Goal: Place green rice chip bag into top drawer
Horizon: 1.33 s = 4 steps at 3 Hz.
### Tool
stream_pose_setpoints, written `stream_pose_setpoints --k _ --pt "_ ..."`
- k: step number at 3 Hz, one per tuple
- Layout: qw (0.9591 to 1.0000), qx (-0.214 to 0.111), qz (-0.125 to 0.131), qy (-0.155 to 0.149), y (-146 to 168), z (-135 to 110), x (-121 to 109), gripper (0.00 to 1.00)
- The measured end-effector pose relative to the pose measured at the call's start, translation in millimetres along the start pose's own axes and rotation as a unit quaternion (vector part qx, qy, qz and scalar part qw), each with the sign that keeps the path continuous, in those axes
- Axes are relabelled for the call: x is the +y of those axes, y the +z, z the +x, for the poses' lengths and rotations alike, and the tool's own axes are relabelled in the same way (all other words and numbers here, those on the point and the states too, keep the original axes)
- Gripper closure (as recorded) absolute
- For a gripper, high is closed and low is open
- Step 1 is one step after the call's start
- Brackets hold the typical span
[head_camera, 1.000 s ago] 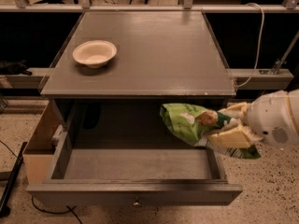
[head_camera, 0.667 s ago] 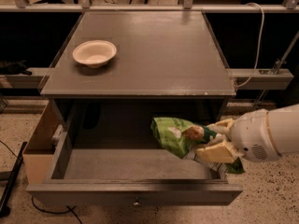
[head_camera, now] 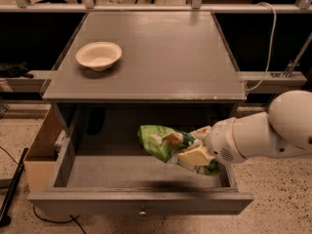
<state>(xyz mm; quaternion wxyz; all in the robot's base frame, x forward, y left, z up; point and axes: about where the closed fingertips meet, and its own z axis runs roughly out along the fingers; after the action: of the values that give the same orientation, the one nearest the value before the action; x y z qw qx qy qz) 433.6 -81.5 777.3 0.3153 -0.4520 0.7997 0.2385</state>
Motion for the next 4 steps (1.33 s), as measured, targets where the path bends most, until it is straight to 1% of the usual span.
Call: stream_pose_setpoints --k 1,2,3,4 --pt "0.9997 0.012 0.002 0.020 50.2 15.5 -15.6 1.00" --pt "0.9989 0.019 0.005 0.042 77.2 34.2 -21.7 1.00" --pt "0.9984 0.026 0.006 0.049 105.3 44.8 -37.8 1.00" --pt "0.9982 0.038 0.006 0.046 131.6 47.1 -59.3 1.00"
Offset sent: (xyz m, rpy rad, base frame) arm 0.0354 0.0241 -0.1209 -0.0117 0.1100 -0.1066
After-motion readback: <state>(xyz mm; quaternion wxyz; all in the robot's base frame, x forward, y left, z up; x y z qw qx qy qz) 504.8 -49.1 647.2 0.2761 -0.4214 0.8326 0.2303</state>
